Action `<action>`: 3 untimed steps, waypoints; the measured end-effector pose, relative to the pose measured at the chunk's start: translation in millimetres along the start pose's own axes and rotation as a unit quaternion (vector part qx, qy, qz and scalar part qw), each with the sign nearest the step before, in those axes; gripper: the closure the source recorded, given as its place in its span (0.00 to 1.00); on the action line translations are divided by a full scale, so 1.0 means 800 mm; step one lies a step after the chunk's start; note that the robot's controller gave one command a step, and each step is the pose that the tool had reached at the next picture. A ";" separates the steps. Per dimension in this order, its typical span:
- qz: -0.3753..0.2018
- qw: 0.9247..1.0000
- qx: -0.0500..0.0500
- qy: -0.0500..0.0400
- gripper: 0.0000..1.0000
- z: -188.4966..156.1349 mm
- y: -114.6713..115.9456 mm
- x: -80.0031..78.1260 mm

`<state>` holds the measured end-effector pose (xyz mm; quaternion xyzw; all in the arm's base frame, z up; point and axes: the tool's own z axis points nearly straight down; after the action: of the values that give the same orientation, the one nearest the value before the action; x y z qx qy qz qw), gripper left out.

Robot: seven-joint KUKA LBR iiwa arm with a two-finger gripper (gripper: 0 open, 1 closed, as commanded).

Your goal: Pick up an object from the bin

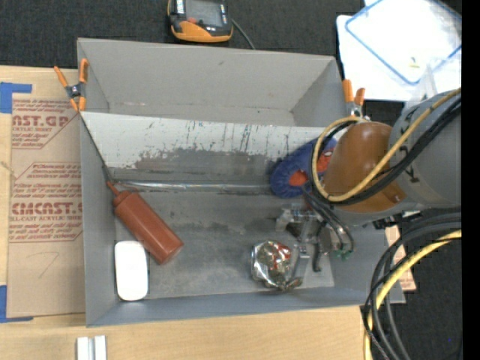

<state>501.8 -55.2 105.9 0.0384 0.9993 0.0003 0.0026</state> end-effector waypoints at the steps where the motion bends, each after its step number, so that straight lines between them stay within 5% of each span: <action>1: 0.035 0.999 0.001 -0.004 0.00 -0.063 0.003 0.026; 2: 0.084 0.996 0.000 0.005 0.00 0.009 0.032 0.026; 3: 0.123 0.992 0.000 -0.008 0.00 0.045 0.009 0.026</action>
Offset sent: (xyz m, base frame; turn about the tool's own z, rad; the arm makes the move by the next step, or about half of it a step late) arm -0.0179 0.0261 -0.0059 0.1698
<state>481.6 -46.1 69.7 0.1615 0.9868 0.0004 0.0106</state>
